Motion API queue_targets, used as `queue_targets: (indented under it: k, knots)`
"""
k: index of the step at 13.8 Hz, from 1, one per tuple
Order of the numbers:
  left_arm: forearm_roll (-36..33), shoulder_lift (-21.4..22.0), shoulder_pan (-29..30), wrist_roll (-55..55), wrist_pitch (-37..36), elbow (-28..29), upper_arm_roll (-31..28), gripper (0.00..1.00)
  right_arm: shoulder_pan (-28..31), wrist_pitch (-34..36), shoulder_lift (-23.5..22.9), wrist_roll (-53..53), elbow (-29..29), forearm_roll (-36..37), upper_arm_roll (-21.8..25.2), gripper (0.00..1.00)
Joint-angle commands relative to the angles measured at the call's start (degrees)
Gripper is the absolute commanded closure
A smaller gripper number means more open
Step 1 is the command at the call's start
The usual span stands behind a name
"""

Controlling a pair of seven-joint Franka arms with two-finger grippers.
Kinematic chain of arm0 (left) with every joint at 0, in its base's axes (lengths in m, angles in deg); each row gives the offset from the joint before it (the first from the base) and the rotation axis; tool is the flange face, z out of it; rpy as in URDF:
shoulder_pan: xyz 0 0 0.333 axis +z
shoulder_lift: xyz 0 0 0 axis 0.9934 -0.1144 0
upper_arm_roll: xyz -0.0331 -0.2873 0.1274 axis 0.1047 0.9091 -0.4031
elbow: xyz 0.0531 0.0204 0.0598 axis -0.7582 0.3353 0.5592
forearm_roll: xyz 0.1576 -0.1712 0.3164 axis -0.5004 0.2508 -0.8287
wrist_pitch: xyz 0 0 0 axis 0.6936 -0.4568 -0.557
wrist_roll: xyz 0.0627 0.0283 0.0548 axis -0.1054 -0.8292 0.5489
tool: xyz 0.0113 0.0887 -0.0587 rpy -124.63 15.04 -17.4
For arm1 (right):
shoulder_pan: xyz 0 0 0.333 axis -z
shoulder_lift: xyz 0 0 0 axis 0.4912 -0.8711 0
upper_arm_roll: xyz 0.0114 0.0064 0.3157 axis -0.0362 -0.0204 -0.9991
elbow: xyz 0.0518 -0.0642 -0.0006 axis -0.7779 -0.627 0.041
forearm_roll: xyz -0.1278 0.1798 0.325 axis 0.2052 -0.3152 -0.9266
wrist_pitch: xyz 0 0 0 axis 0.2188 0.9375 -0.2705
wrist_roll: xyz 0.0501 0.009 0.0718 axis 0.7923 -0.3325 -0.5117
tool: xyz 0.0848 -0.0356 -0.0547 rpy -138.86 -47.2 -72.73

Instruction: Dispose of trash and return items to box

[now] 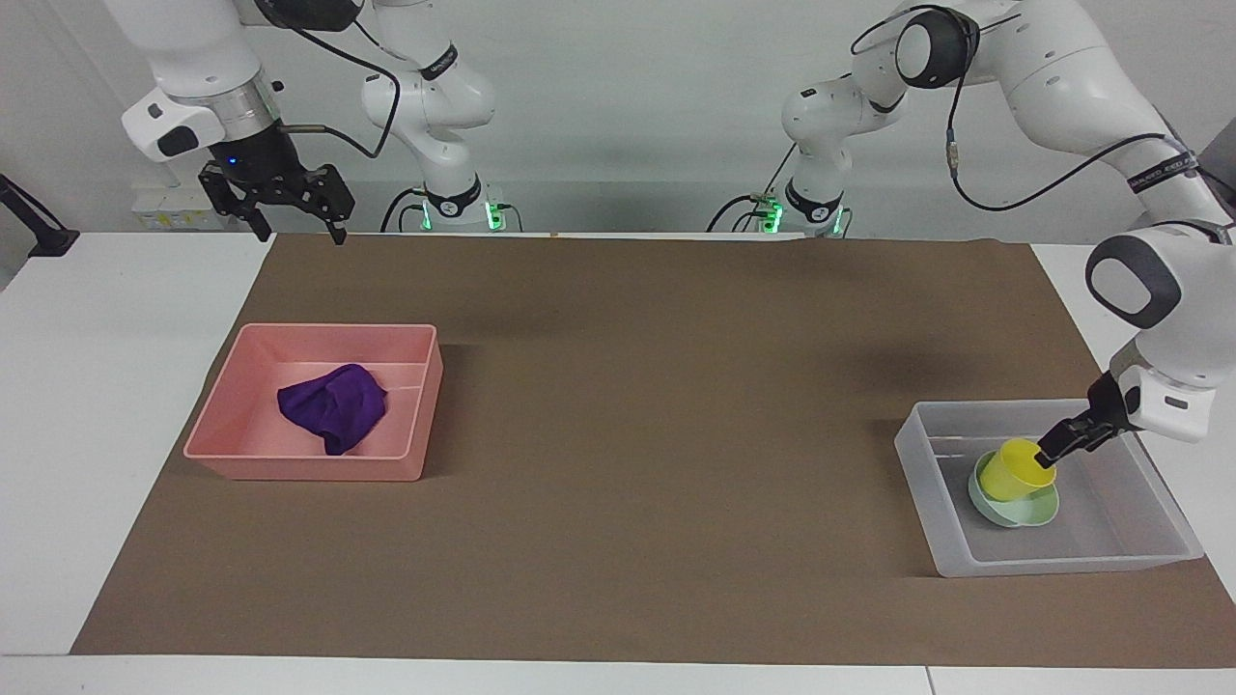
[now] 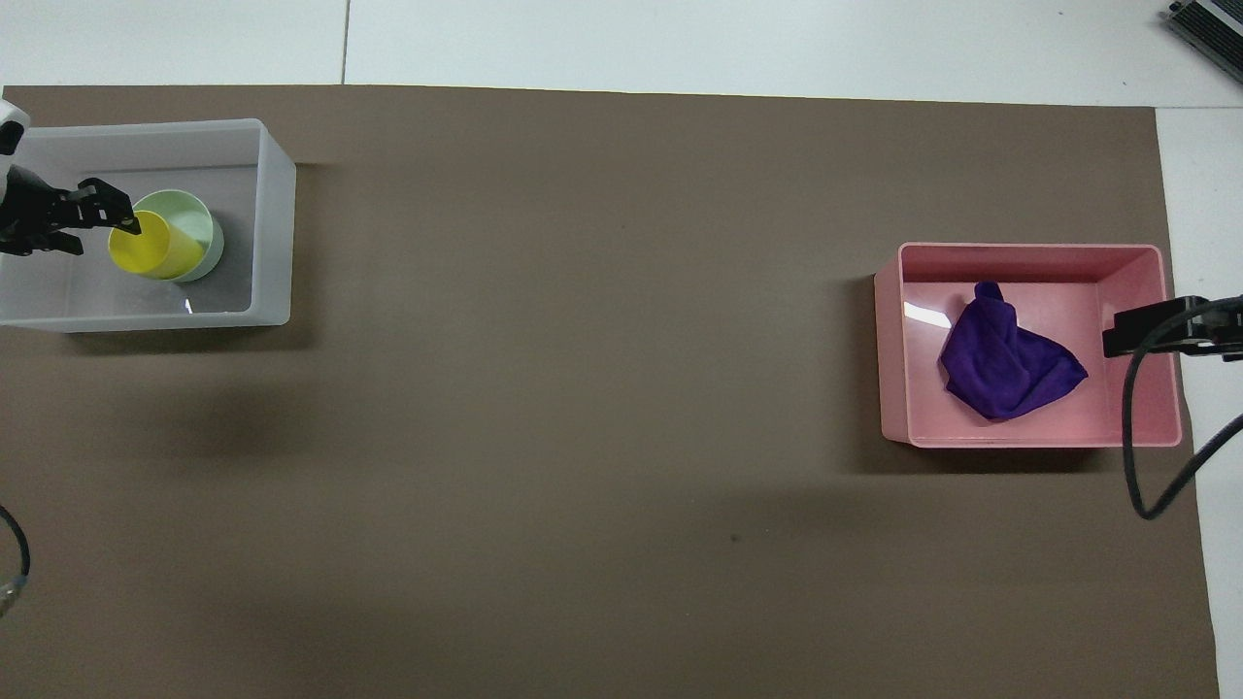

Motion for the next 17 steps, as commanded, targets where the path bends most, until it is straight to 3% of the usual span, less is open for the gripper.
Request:
queue_targets:
  k: [1, 5, 7, 9, 11, 13, 17]
  knots:
    - [-4.3, 6.5, -3.4, -0.1, -9.0, 0.8, 0.1, 0.00, 1.0, -0.9, 1.1, -0.6, -1.2, -0.7, -0.6, 0.00]
    - [-5.3, 13.7, -7.1, -0.2, -26.3, -1.2, 2.4, 0.00, 1.0, -0.8, 1.1, -0.6, -1.3, -0.8, -0.6, 0.00]
    - [-3.1, 15.4, -7.1, 0.4, -30.3, -3.1, 4.6, 0.00, 1.0, -0.8, 1.1, -0.6, -1.3, -0.7, -0.6, 0.00]
    - [-2.3, 20.0, -7.4, 0.2, -32.3, -0.9, 5.6, 0.00, 1.1, -1.1, 1.1, -0.7, -1.4, -0.7, -0.6, 0.00]
    - [-2.3, 22.9, -7.8, -0.1, -30.4, 4.2, 5.7, 0.00, 1.1, -1.1, 1.1, -0.7, -1.5, -0.8, -0.6, 0.00]
    - [-1.7, 31.6, -8.0, 0.3, -21.7, 16.3, 4.8, 0.00, 1.1, -1.1, 1.2, -0.7, -1.6, -0.8, -0.6, 0.00]
    - [-1.9, 31.3, -14.7, -0.4, -22.8, 14.8, -2.2, 0.00, 1.3, -1.0, 1.2, -0.7, -1.6, -0.8, -0.6, 0.00]
